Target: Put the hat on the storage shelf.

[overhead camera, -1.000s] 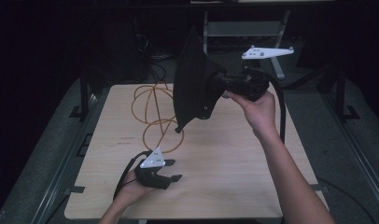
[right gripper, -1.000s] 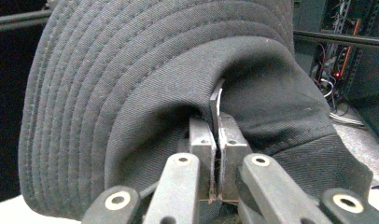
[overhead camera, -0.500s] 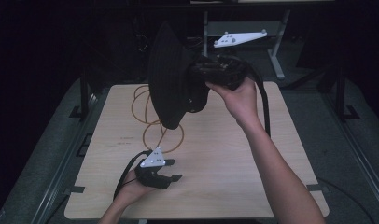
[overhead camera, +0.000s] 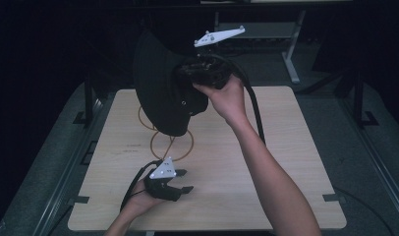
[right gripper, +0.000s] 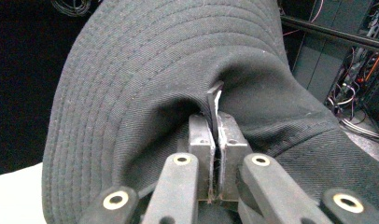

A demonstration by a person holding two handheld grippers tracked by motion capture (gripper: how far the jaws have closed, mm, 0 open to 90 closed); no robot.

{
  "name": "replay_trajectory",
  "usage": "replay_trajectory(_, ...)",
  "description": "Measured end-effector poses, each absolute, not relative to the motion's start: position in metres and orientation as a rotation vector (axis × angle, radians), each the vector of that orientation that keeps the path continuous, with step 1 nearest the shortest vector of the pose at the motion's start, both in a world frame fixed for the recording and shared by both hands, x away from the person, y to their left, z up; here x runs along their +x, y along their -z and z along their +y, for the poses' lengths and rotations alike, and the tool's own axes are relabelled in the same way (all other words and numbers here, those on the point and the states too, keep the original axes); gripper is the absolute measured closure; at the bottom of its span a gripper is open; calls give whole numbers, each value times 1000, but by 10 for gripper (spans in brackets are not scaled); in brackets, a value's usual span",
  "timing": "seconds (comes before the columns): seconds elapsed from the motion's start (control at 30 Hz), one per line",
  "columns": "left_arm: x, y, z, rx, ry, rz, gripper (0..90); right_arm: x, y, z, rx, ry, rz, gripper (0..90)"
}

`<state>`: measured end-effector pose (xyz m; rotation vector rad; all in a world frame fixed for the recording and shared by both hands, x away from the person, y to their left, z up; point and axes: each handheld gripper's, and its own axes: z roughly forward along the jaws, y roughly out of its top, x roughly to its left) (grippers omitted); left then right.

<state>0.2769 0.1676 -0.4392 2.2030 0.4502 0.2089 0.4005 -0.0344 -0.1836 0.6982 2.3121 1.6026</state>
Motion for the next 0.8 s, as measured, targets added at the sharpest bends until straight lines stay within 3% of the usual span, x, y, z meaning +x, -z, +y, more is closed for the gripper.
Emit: replay_trajectory(0.8,274,438,166,2212,-205,417,391,428,199,22,724,-1571,2405,854)
